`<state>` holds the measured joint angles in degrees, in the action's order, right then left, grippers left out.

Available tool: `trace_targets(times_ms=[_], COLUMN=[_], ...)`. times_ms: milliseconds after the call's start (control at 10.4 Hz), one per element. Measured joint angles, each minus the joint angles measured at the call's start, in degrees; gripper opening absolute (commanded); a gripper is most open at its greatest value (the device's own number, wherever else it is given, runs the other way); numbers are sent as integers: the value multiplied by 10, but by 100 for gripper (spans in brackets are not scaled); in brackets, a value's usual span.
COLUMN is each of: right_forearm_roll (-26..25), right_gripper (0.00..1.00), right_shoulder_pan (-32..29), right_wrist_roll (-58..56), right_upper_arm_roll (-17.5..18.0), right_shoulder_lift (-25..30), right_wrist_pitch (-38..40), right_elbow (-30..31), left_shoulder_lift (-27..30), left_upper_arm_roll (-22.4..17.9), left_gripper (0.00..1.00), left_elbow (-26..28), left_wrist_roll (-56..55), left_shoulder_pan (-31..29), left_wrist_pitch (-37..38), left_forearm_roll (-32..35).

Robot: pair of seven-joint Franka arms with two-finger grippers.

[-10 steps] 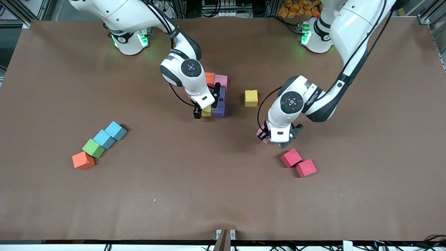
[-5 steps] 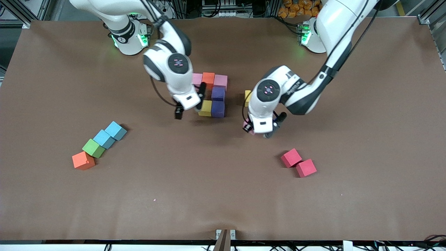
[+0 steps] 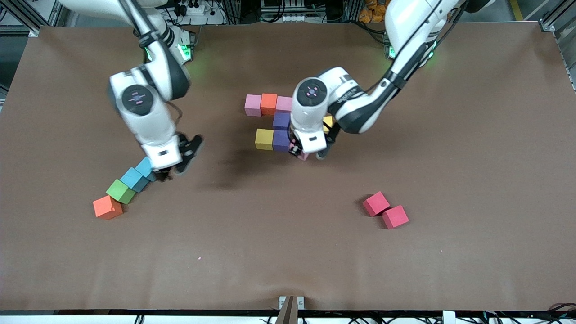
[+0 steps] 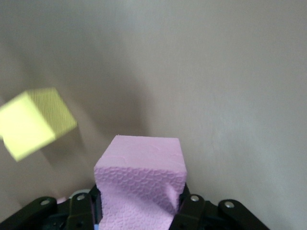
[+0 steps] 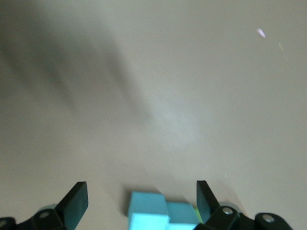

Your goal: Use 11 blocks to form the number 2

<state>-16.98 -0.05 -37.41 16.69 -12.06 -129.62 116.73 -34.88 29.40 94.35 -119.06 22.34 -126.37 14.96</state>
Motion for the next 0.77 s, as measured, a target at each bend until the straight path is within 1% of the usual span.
trace_targets(times_ms=[192, 479, 575, 766], right_forearm_roll=[0, 1, 1, 0], right_gripper=[100, 100, 100, 100], right_shoulder_pan=[-35, -85, -114, -163], right_wrist_roll=[-2, -26, -33, -77], right_upper_arm_roll=[-3, -4, -4, -4], right_shoulder_lift=[-7, -16, -19, -26], right_wrist_pitch=[-5, -20, -44, -104], right_elbow=[3, 19, 39, 86], left_shoulder_lift=[-21, -70, -82, -101], left_upper_arm_roll=[-2, -7, -18, -53], left_gripper=[44, 45, 45, 46], left_elbow=[-31, -104, -123, -152], left_wrist_roll=[-71, -164, -187, -224], left_shoulder_pan=[44, 109, 129, 173], left_wrist_pitch=[0, 0, 0, -1], left_forearm_roll=[0, 0, 0, -1])
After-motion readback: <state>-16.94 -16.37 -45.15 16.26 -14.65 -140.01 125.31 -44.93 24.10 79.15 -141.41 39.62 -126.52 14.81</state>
